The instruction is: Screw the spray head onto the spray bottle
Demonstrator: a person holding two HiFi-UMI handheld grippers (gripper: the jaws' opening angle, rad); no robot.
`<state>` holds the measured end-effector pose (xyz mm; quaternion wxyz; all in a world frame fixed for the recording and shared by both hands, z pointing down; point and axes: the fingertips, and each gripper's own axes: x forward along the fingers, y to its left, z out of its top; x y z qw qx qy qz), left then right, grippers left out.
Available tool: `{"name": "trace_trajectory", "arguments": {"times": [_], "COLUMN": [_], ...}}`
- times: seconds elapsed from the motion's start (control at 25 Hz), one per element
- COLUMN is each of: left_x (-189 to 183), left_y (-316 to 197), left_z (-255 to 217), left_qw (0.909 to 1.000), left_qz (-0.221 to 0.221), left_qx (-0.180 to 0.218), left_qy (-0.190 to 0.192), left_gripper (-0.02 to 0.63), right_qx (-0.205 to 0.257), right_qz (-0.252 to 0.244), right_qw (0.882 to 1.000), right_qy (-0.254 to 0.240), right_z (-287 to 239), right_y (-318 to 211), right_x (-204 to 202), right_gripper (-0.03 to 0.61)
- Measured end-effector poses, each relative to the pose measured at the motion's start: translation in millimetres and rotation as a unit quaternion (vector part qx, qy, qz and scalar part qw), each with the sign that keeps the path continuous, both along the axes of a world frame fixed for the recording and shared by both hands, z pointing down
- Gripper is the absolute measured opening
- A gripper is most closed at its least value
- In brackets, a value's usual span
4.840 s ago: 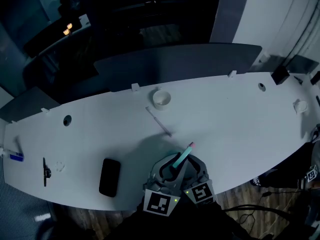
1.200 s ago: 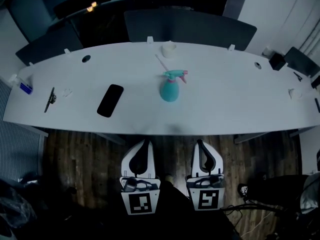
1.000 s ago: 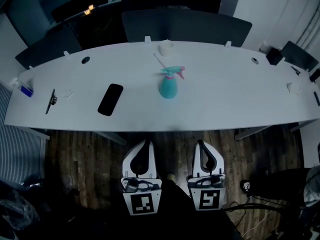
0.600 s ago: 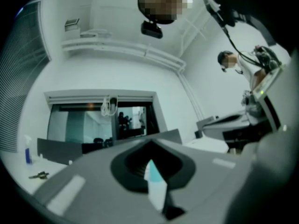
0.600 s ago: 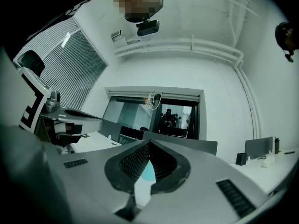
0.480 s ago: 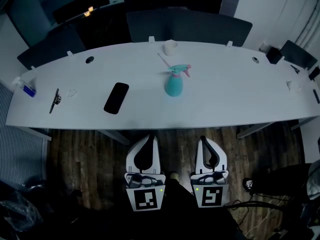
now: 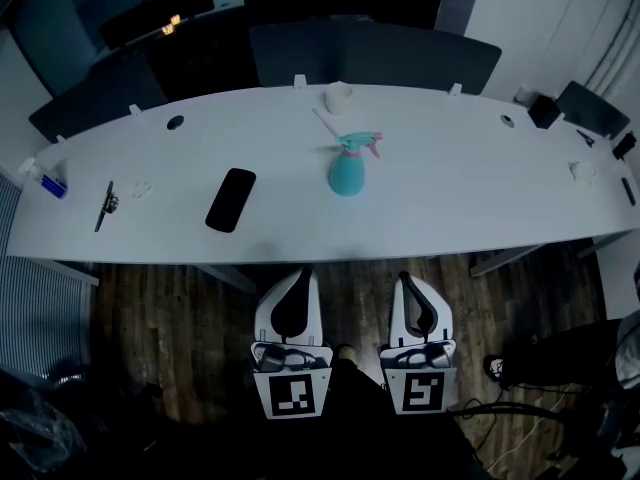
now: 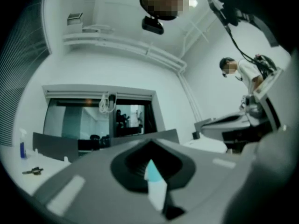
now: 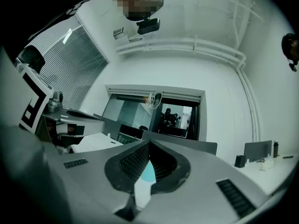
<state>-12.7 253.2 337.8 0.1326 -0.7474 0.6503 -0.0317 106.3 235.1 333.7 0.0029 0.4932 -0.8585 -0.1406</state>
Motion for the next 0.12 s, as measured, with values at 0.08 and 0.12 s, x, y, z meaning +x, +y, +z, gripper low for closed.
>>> {"name": "trace_trajectory", "arguments": {"times": [0.08, 0.12], "left_x": [0.0, 0.1], "left_y": [-1.1, -1.5], "left_z": [2.3, 3.0], "left_qw": [1.0000, 1.0000], "left_qz": [0.002, 0.003], "left_qx": [-0.005, -0.006], "left_qy": [-0.002, -0.005], "left_gripper": [0.002, 0.002], "right_qx": [0.004, 0.005], "right_qz": [0.000, 0.000], "right_qw": [1.000, 1.000], "right_qy": [-0.001, -0.001], "right_z": [-0.8, -1.2], "right_y": [-0.6, -0.9], "right_x": [-0.9, -1.3], "right_gripper": [0.005, 0.005]}}
